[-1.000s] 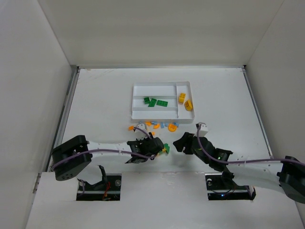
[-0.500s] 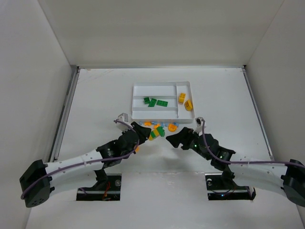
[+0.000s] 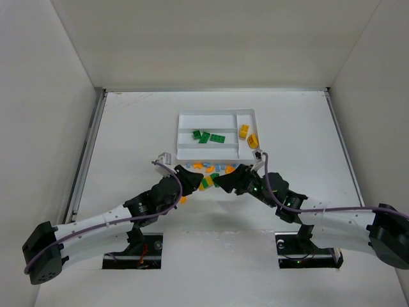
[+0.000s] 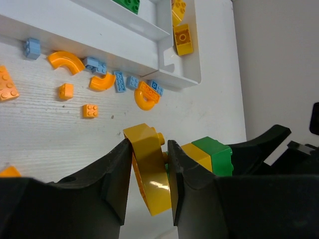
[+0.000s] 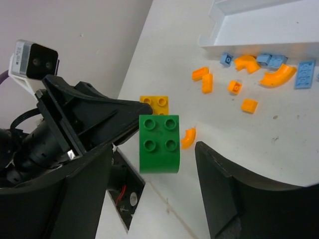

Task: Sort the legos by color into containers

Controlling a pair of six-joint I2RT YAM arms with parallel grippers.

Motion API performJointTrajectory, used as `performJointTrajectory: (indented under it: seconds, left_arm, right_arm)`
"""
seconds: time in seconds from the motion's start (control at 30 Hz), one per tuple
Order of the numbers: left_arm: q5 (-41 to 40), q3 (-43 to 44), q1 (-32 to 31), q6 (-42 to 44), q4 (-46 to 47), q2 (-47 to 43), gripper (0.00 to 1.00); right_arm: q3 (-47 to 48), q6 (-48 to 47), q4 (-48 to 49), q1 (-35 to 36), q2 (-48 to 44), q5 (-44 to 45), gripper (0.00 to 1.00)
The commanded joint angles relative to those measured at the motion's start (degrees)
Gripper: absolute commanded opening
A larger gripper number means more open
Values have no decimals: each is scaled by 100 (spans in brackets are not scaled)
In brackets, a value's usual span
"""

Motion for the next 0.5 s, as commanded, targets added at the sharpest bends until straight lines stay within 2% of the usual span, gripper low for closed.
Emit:
performJointTrajectory:
  seconds: [0.0,0.27,0.47]
  left_arm:
    - [71,-78,-47,164,359,-244,16]
    - [115,-140,-82,207,298,-359,16]
    - [141,-175,-82,278,298,-341,16]
  right_arm:
    - [361,3,483,-42,237,-160,68]
    - [493,-15,483,-51,467,-107,49]
    - [475,-59,369,-60,388,42,40]
